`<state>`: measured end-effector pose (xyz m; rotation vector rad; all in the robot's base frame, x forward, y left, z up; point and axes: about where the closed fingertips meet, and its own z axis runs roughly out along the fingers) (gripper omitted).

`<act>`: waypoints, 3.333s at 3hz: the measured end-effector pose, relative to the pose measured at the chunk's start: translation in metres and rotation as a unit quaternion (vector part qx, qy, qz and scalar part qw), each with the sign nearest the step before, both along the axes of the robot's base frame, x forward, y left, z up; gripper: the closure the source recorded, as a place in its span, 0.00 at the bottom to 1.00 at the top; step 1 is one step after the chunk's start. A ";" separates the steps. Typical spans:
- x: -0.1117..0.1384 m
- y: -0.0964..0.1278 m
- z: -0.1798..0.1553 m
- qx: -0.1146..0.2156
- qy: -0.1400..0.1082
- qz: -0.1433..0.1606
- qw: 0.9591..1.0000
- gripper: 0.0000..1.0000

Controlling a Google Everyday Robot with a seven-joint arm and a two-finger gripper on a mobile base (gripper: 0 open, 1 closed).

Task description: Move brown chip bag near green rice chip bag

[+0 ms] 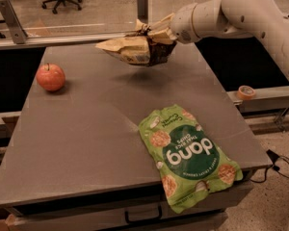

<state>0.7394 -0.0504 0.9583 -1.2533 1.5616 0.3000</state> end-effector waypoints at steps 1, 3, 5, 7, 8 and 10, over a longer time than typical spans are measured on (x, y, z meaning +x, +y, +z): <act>0.000 0.000 0.000 0.000 0.000 0.000 1.000 1.00; -0.068 -0.049 -0.025 -0.026 0.040 -0.054 0.997 1.00; -0.121 -0.096 -0.059 -0.056 0.072 -0.143 0.986 0.81; -0.140 -0.102 -0.076 -0.062 0.087 -0.188 0.976 0.35; -0.142 -0.098 -0.081 -0.060 0.092 -0.200 0.974 0.11; -0.140 -0.094 -0.083 -0.057 0.098 -0.203 0.973 0.00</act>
Offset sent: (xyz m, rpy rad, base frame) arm -0.0631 -0.0397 -0.0262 -0.0416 0.0785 -0.0613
